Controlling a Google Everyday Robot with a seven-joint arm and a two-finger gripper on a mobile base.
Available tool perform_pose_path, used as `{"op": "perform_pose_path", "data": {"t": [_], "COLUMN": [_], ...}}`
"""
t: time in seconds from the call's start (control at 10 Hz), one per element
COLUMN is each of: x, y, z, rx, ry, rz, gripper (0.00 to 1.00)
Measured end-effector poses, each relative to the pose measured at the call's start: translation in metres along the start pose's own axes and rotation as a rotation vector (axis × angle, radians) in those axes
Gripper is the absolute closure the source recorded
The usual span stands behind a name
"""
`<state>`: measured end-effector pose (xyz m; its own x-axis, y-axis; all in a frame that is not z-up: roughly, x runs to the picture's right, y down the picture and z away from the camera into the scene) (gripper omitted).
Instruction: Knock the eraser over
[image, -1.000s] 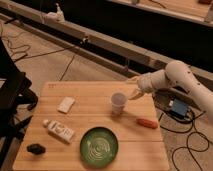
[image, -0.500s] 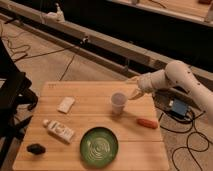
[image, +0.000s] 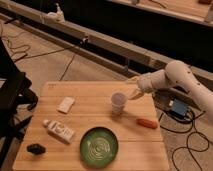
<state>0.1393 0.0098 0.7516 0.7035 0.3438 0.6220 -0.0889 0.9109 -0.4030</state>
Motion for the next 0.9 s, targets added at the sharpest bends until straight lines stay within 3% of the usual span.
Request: {"op": "perform_pose_path", "data": {"t": [0.6, 0.8, 0.9], "x": [0.0, -0.006, -0.026], "y": [0.0, 0.002, 0.004], "z": [0.0, 0.002, 0.01], "rx": [0.0, -0.008, -0.024], "ry": [-0.001, -0.005, -0.015], "rz": [0.0, -0.015, -0.053], "gripper": [0.41, 0.58, 0.71]}}
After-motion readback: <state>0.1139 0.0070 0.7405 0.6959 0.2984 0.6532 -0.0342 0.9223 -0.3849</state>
